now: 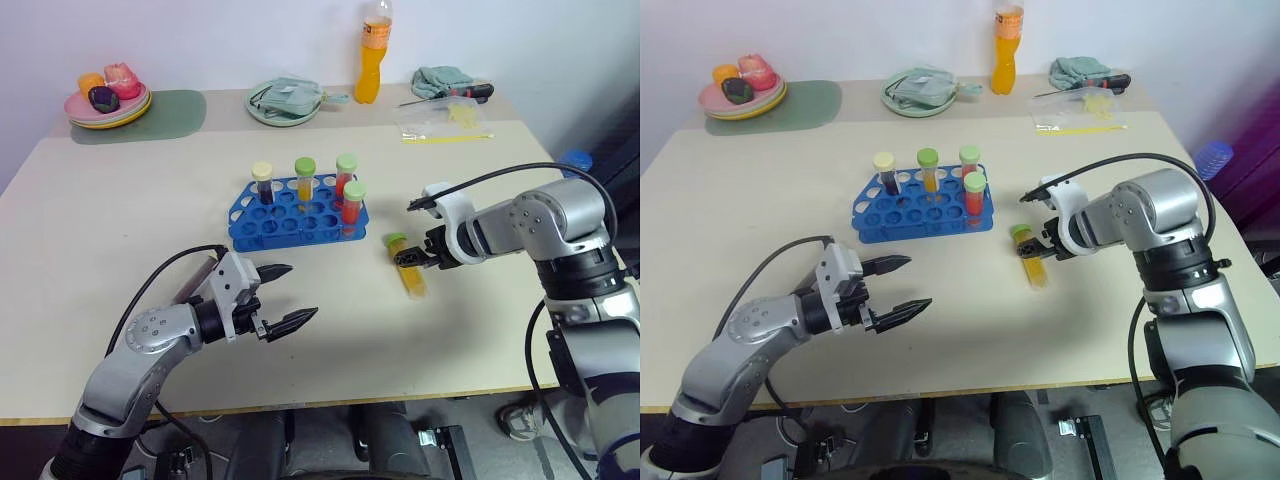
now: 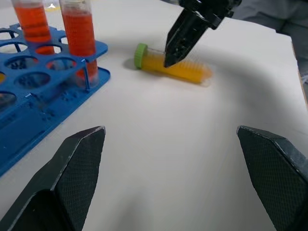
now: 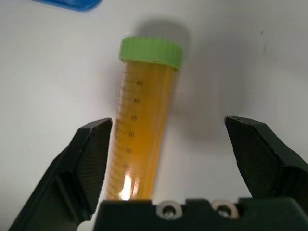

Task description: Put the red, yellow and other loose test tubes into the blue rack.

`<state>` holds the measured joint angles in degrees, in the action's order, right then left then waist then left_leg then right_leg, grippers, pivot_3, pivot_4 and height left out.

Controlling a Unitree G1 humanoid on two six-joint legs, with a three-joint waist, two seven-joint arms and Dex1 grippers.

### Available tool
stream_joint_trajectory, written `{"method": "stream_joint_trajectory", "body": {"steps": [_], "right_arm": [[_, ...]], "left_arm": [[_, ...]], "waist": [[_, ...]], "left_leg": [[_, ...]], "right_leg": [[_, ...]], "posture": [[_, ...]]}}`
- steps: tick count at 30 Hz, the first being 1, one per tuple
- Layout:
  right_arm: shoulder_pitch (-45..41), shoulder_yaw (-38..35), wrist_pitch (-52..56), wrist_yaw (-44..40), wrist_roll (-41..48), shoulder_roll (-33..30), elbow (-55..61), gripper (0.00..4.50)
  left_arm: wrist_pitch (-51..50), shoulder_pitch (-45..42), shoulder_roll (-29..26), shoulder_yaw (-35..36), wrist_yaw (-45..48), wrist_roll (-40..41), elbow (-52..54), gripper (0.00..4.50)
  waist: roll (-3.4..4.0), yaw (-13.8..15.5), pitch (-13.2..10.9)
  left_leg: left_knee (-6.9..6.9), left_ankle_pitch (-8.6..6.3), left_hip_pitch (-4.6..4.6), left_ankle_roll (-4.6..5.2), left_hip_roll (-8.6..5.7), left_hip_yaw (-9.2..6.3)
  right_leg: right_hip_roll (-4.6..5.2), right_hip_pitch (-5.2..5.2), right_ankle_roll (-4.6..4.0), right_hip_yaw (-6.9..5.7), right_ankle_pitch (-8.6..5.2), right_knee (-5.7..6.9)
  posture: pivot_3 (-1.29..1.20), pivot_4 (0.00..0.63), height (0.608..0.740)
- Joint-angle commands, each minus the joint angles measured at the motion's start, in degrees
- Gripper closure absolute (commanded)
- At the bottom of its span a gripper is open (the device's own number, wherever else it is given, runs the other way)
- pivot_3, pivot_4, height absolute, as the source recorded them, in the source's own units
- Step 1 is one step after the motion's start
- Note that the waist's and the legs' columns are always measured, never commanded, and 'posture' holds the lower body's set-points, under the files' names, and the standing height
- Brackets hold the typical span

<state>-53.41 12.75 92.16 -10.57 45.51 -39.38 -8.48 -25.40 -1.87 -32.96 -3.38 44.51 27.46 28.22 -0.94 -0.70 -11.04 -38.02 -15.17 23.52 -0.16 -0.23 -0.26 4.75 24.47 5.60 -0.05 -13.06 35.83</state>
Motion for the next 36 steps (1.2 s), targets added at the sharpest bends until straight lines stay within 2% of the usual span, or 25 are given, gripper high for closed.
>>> {"method": "stream_joint_trajectory", "body": {"steps": [1, 3, 5, 6, 7, 9, 10, 12, 14, 16, 17, 18, 21, 27, 30, 36], "right_arm": [[-2.9, 2.4, 0.3, 4.0, 7.4, -1.3, -4.0, 1.23], [-3.4, 3.5, 0.3, 6.2, 10.9, -1.6, -5.4, 2.11], [-4.1, 4.0, 0.3, 8.9, 14.8, -2.0, -6.2, 3.22], [-4.4, 4.1, 0.3, 10.0, 16.4, -2.2, -6.1, 3.60], [-4.8, 3.8, 0.3, 11.2, 17.9, -2.6, -5.9, 3.75], [-4.6, 1.3, 0.3, 12.7, 20.3, -2.8, -3.9, 3.75], [-3.7, -0.8, 0.3, 12.3, 19.3, -2.9, 0.6, 3.75], [3.5, -5.0, -7.9, 4.8, 18.4, -6.4, 20.5, 3.75], [12.4, -8.5, -18.7, -1.8, 16.6, -6.8, 35.0, 3.75], [17.6, -4.9, -32.2, -6.9, 6.3, -7.2, 42.6, 3.75], [19.4, -2.5, -39.5, -7.6, 0.2, -5.4, 43.7, 3.75], [20.6, -1.0, -44.8, -7.3, -4.3, -3.0, 43.4, 3.75], [21.2, 1.1, -54.9, -1.1, -13.4, 9.3, 36.0, 3.75], [17.7, 6.1, -74.4, -4.9, -26.3, 24.8, 16.3, 3.75], [17.2, 5.4, -80.6, -4.4, -30.7, 29.6, 7.1, 3.75], [17.3, 3.7, -86.9, -5.1, -34.8, 33.7, -0.5, 3.75]], "left_arm": [[1.4, 0.7, 0.6, 0.2, -0.6, -0.1, 2.6, 0.00], [1.4, 1.0, 0.8, 0.1, -0.9, -0.2, 2.8, 0.00], [1.4, 1.4, 1.0, 0.0, -1.2, -0.4, 3.1, 0.00], [1.4, 1.6, 1.1, 0.0, -1.4, -0.4, 3.2, 0.00], [1.4, 1.8, 1.2, 0.1, -1.6, -0.5, 3.3, 0.00], [1.4, 2.0, 1.2, 0.3, -1.7, -0.8, 3.4, 0.00], [1.5, 2.2, 1.2, 0.5, -1.9, -0.9, 3.5, 0.00], [1.6, 3.0, 0.8, 1.9, -2.4, -1.0, 3.3, 0.00], [1.9, 4.0, 0.5, 3.5, -2.8, -1.0, 2.7, 0.00], [2.4, 4.5, 0.2, 4.5, -3.0, -1.2, 1.9, 0.00], [2.7, 4.5, 0.1, 4.9, -3.2, -1.5, 1.3, 0.00], [2.7, 4.5, 0.0, 5.2, -3.2, -1.6, 0.9, 0.00], [3.2, 4.4, -0.4, 5.9, -2.8, -1.9, -0.3, 0.00], [3.9, 3.4, -0.8, 6.9, -2.6, -2.0, -2.1, 0.00], [3.4, 3.8, -0.5, 7.4, -3.2, -1.4, -0.7, 0.00], [2.8, 5.4, -0.2, 8.0, -4.2, -0.9, 1.4, 0.00]], "waist": [[0.00, 0.1, 0.0], [0.00, 0.0, 0.0], [0.00, 0.0, 0.0], [0.00, 0.0, 0.0], [0.00, 0.0, 0.0], [0.00, 0.0, 0.0], [0.01, 0.0, 0.0], [0.03, 0.3, 0.0], [0.02, 0.4, 0.0], [0.02, 0.2, 0.0], [0.04, 0.0, 0.0], [0.02, -0.2, 0.0], [0.00, -0.5, 0.0], [-0.01, 0.0, 0.0], [-0.01, 0.0, 0.0], [0.00, -0.2, 0.0]], "left_leg": [[0.00, 0.00, 0.00, 0.00, 0.00, 0.00], [0.00, 0.00, 0.00, 0.00, -0.01, 0.02], [0.00, 0.00, 0.00, 0.01, 0.00, 0.01], [0.00, 0.00, 0.00, 0.01, 0.00, 0.01], [0.00, 0.00, 0.00, 0.01, 0.01, 0.00], [0.00, 0.00, 0.00, 0.01, 0.01, 0.00], [0.00, 0.00, 0.00, 0.01, 0.01, 0.01], [0.00, -0.01, 0.03, 0.01, 0.01, 0.00], [0.01, -0.07, 0.15, 0.13, 0.03, -0.15], [0.03, -0.16, 0.16, 0.27, 0.05, -0.19], [0.02, -0.17, 0.14, 0.28, 0.06, -0.17], [0.01, -0.16, 0.12, 0.28, 0.06, -0.12], [-0.04, -0.14, -0.05, 0.24, 0.06, 0.08], [-0.05, -0.03, -0.06, 0.06, 0.06, 0.01], [-0.03, -0.03, -0.06, 0.05, 0.04, 0.00], [-0.02, -0.03, -0.06, 0.04, 0.03, -0.03]], "right_leg": [[0.00, 0.00, 0.02, 0.00, 0.01, 0.00], [0.01, 0.00, 0.02, 0.01, 0.01, -0.01], [0.01, 0.00, 0.03, 0.01, 0.02, -0.01], [0.00, -0.01, 0.03, 0.01, 0.02, -0.01], [-0.01, -0.01, 0.04, 0.01, 0.02, -0.01], [-0.01, 0.00, 0.04, 0.01, 0.02, 0.00], [-0.01, 0.00, 0.04, 0.01, 0.02, -0.01], [-0.01, 0.01, 0.10, 0.01, 0.05, -0.01], [-0.04, 0.05, 0.28, -0.11, 0.07, -0.08], [-0.09, 0.02, 0.37, -0.13, 0.03, -0.13], [-0.10, 0.02, 0.37, -0.13, 0.02, -0.15], [-0.10, 0.02, 0.37, -0.11, 0.02, -0.15], [-0.17, -0.03, 0.26, -0.01, 0.03, -0.15], [-0.08, -0.04, 0.12, 0.00, 0.00, -0.01], [-0.05, -0.03, 0.22, 0.01, 0.07, 0.02], [-0.02, 0.00, 0.20, 0.01, 0.07, 0.08]], "posture": [[0.00, 0.150, 0.740], [0.00, 0.150, 0.740], [0.00, 0.150, 0.740], [0.00, 0.150, 0.740], [0.00, 0.150, 0.740], [0.00, 0.150, 0.740], [0.00, 0.150, 0.740], [0.00, 0.150, 0.740], [0.00, 0.150, 0.740], [0.00, 0.150, 0.740], [0.00, 0.150, 0.740], [0.00, 0.150, 0.740], [0.00, 0.150, 0.740], [0.00, 0.150, 0.740], [0.00, 0.150, 0.740], [0.00, 0.150, 0.740]]}}
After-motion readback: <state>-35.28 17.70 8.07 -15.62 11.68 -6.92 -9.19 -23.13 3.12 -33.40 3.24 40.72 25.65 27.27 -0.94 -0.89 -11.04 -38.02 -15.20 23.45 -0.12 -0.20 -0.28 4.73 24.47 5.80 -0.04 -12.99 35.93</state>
